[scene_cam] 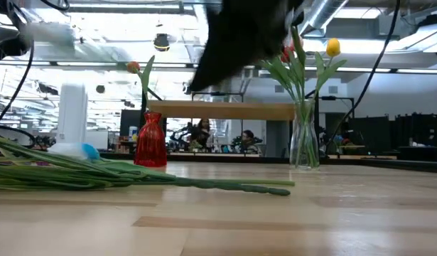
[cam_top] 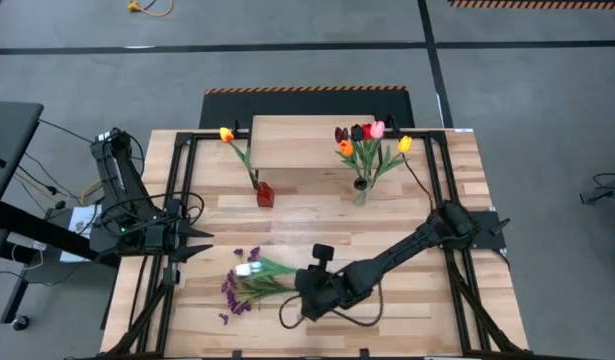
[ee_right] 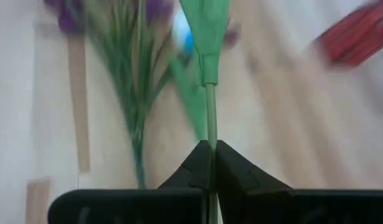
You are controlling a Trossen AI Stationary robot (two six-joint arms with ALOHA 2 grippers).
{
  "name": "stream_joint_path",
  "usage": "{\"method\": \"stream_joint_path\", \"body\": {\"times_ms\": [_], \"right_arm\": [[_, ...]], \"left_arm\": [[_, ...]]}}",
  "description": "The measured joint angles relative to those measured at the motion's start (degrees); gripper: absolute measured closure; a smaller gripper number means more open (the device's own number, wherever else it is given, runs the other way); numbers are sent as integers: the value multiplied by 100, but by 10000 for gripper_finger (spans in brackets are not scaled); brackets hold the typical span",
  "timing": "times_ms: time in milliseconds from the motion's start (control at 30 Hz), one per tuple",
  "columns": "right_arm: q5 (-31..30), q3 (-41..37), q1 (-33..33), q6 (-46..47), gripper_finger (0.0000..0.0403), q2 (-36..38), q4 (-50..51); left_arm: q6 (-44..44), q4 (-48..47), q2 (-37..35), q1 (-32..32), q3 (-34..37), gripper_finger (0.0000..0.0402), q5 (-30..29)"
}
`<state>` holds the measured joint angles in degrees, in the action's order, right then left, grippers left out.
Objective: Pick and place flowers into a vace then onto a shelf
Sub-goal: Put the white flower into the red vase
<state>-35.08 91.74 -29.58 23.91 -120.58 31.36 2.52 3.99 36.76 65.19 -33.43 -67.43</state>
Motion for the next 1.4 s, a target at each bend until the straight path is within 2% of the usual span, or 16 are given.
{"method": "stream_joint_path", "body": {"times_ms": [167, 267, 333, 433, 567, 633, 933, 1200, 1400], "right_arm": [[-1721, 0, -307, -41, 402, 372, -417], [-2666, 2, -390, -443, 402, 483, -1391], [-2842, 2, -373, -1021, 402, 476, -2349], [-2626, 2, -248, -2099, 402, 347, -3982], [-1467, 0, 33, -3235, 402, 105, -5717], [-907, 0, 188, -3471, 402, 49, -6271], [469, 0, 784, -3292, 403, 29, -6468], [693, 0, 764, -3338, 403, 29, -6507], [722, 0, 754, -3342, 403, 29, -6508]], "left_arm": [[-1, -2, 1, 0, 0, 313, 115], [-2, -11, 1, -2, -2, 313, 163], [-7, -17, 1, -20, -2, 313, 175], [-36, -17, 1, -191, -2, 313, 492], [-213, -9, 1, -534, -2, 313, 1262], [-229, 3, 1, -698, -2, 313, 1635], [-1, 446, 1, -1182, -2, 313, 2648], [202, 608, 37, -1517, -2, 309, 2869], [197, 824, 388, -1806, -2, 274, 2878]]}}
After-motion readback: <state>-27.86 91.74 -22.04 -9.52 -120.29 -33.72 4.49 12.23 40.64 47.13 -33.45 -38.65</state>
